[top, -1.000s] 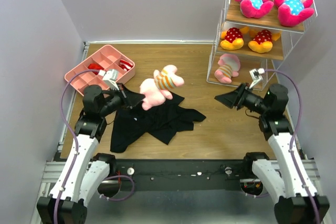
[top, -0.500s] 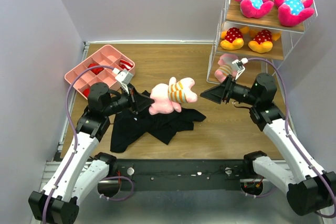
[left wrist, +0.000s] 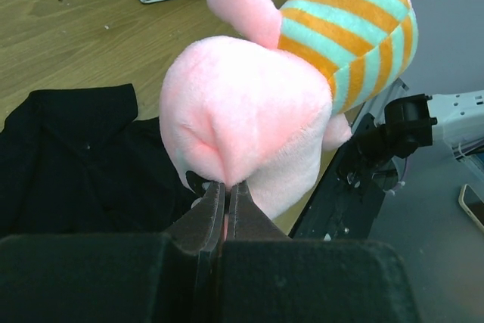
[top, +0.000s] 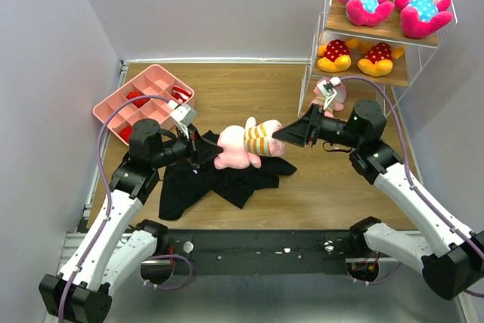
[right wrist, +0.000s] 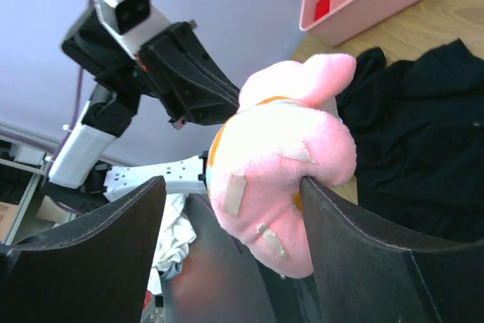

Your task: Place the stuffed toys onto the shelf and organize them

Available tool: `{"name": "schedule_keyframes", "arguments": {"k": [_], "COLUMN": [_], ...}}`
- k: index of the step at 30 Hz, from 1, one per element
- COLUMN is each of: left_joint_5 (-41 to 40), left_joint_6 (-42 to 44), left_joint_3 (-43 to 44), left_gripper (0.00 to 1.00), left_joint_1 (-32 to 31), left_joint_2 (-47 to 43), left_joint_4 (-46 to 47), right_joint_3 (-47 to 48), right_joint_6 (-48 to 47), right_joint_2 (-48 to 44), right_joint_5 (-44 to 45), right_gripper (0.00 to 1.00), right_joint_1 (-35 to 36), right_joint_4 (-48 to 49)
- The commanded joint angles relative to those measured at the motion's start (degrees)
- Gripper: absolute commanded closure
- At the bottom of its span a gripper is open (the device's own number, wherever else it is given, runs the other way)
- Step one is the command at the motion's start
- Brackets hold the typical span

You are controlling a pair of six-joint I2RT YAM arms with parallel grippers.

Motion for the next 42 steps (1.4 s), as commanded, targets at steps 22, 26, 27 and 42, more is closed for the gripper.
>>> {"name": "schedule_keyframes", "arguments": {"k": [22, 26, 27, 42], "left_joint_5": [-25.0, -12.1, -10.2, -12.3], "left_joint_6": [-23.0, -36.4, -38.1, -40.4], "left_joint_3": [18.8, 17.9, 17.7, 19.2], "left_gripper": [0.01, 0.01, 0.01, 0.01], "left_joint_1": [-1.4, -1.6, -1.7, -11.1], "left_joint_2": [9.1, 13.5, 13.9, 23.6], "left_joint_4": [-16.4, -5.5, -1.1, 1.9], "right_joint_3": [1.5, -0.9, -2.1, -7.6], "right_joint_6": [-42.5, -56.2, -58.4, -79.7], "right_joint_2": [-8.0, -9.1, -9.6, -7.6], "right_joint_5": [28.7, 30.1, 30.4, 47.2], "right_gripper": [0.99, 0.99, 0.99, 0.99], "right_joint_1": [6.2, 9.7, 10.3, 28.8], "right_joint_4": [-6.2, -2.9, -1.6, 4.6]}}
